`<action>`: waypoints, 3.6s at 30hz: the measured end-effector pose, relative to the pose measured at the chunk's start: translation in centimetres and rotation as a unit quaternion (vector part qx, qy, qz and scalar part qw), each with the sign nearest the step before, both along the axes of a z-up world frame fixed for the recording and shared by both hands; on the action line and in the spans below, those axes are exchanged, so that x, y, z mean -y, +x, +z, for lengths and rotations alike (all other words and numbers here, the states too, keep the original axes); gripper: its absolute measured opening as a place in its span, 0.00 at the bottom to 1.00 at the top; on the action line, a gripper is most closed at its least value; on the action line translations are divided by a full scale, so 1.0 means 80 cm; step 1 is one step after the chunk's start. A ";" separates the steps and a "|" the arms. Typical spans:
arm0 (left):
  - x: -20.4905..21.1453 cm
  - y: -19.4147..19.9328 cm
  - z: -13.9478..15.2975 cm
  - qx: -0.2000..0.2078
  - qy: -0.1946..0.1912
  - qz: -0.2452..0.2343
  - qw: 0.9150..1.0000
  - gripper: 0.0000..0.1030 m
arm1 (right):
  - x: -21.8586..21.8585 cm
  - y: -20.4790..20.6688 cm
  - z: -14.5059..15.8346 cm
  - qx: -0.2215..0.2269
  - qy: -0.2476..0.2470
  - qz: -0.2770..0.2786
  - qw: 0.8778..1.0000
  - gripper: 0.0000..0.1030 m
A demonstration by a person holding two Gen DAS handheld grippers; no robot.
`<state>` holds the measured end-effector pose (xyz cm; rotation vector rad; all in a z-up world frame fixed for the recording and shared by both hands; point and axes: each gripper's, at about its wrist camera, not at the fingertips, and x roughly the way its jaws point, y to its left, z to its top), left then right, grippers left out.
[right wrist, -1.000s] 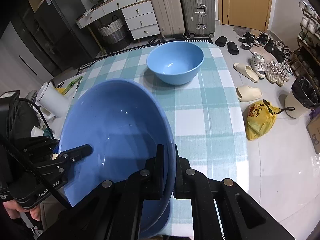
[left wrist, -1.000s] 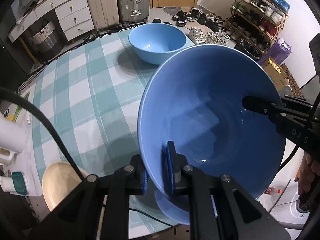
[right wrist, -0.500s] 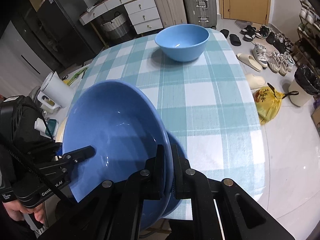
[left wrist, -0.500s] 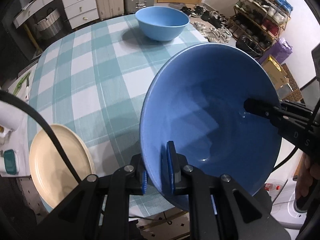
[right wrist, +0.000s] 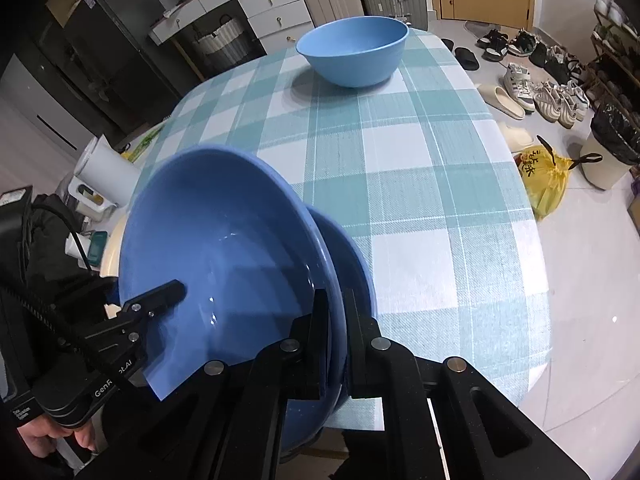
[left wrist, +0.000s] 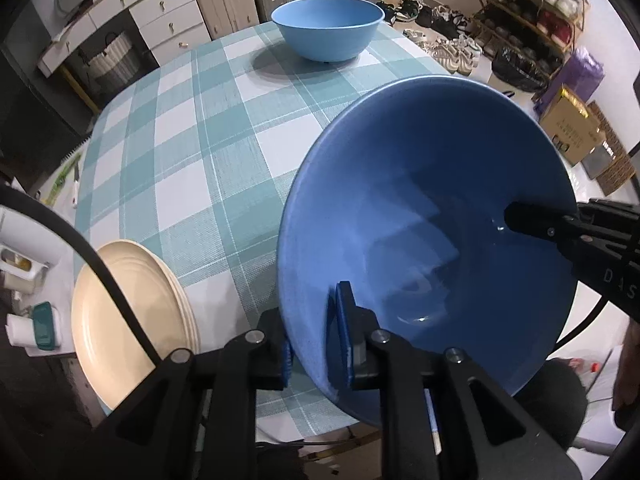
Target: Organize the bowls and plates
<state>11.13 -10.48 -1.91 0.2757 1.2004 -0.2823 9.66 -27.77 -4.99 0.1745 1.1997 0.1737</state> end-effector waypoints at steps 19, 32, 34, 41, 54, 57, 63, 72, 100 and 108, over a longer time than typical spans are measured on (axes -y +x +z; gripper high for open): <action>0.018 -0.007 -0.032 0.029 0.070 -0.024 0.997 0.30 | -0.013 -0.008 -0.009 0.025 -0.067 0.022 0.997 0.06; 0.011 -0.007 -0.036 0.022 0.050 -0.023 0.998 0.31 | -0.013 -0.012 -0.001 0.046 -0.113 0.026 0.992 0.07; 0.007 -0.005 -0.038 0.021 0.046 -0.018 0.999 0.33 | -0.007 -0.013 0.000 0.050 -0.106 0.019 0.993 0.07; -0.019 -0.001 -0.046 0.009 -0.015 0.013 1.000 0.48 | 0.029 -0.023 -0.004 0.086 -0.024 -0.028 0.996 0.15; -0.030 0.000 -0.077 -0.024 -0.114 0.037 0.993 0.48 | 0.017 -0.024 -0.047 0.083 0.040 -0.030 0.995 0.17; -0.032 0.005 -0.085 -0.036 -0.130 0.035 0.990 0.48 | 0.009 -0.021 -0.065 0.060 0.059 -0.021 0.996 0.18; -0.044 0.013 -0.090 -0.030 -0.138 0.049 0.989 0.47 | 0.000 -0.010 -0.077 0.055 0.099 -0.035 0.993 0.18; -0.044 0.028 -0.089 -0.027 -0.135 0.054 0.989 0.46 | -0.031 0.017 -0.073 0.100 0.091 -0.016 0.991 0.19; -0.080 -0.005 -0.027 0.136 -0.061 0.088 0.985 0.48 | -0.002 -0.016 -0.037 0.219 0.064 -0.024 0.973 0.59; -0.107 -0.009 0.013 0.167 -0.105 0.103 0.975 0.51 | 0.023 -0.032 0.001 0.269 0.130 -0.061 0.952 0.71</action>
